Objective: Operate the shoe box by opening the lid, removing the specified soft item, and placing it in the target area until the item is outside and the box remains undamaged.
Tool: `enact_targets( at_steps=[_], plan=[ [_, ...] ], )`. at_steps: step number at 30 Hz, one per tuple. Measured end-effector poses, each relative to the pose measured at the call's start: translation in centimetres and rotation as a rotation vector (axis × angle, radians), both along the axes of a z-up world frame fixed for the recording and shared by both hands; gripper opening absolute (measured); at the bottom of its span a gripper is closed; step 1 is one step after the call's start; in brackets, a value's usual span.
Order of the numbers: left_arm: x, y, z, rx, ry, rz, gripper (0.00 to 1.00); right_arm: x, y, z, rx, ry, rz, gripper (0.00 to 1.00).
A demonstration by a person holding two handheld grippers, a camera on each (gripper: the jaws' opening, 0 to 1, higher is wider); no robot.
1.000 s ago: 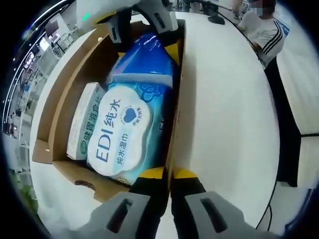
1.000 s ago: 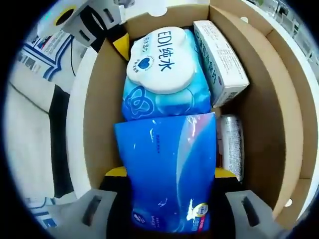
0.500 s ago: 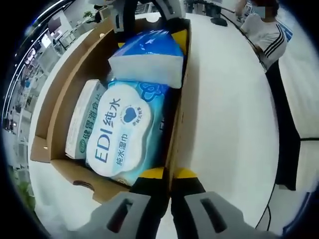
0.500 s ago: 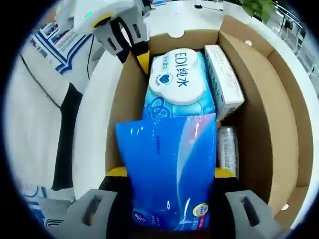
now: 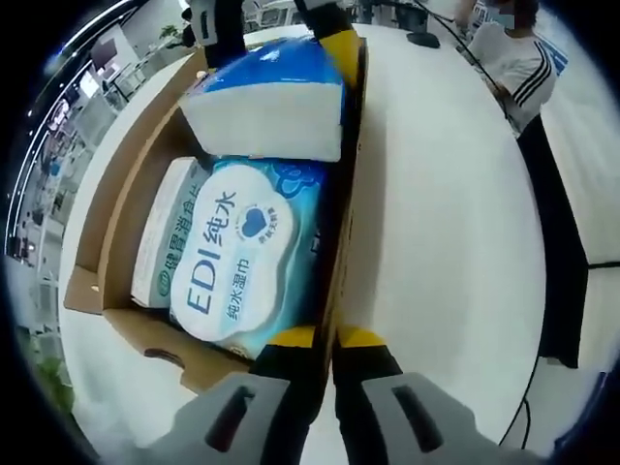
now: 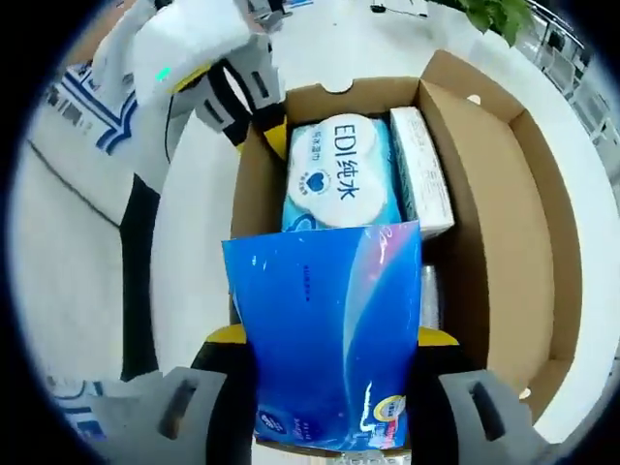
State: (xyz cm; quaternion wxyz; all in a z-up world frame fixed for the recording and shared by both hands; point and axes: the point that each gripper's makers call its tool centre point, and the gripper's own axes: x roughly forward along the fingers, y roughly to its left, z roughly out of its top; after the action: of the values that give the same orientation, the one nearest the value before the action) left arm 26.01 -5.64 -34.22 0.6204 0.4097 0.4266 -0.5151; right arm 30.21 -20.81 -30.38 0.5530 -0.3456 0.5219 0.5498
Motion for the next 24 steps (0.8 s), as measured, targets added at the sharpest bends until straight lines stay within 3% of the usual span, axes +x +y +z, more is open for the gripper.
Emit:
enact_targets(
  at_steps=[2, 8, 18, 21, 24],
  plan=[
    [0.0, 0.0, 0.0, 0.001, -0.004, -0.006, 0.04, -0.1, -0.1, 0.5, -0.016, 0.02, -0.009, 0.59],
    [0.0, 0.0, 0.2, -0.017, -0.036, -0.003, 0.06, 0.0, -0.7, 1.6, -0.074, -0.002, 0.036, 0.59],
    [-0.1, 0.5, 1.4, -0.024, -0.078, -0.032, 0.05, -0.5, -1.3, 1.4, -0.105, -0.019, 0.065, 0.59],
    [-0.4, 0.4, 1.2, -0.01, -0.058, -0.083, 0.02, -0.6, -1.1, 1.9, -0.103, -0.019, 0.065, 0.59],
    [-0.3, 0.3, 1.2, -0.02, -0.042, -0.064, 0.01, -0.4, -1.1, 2.4, -0.106, -0.034, 0.069, 0.59]
  ],
)
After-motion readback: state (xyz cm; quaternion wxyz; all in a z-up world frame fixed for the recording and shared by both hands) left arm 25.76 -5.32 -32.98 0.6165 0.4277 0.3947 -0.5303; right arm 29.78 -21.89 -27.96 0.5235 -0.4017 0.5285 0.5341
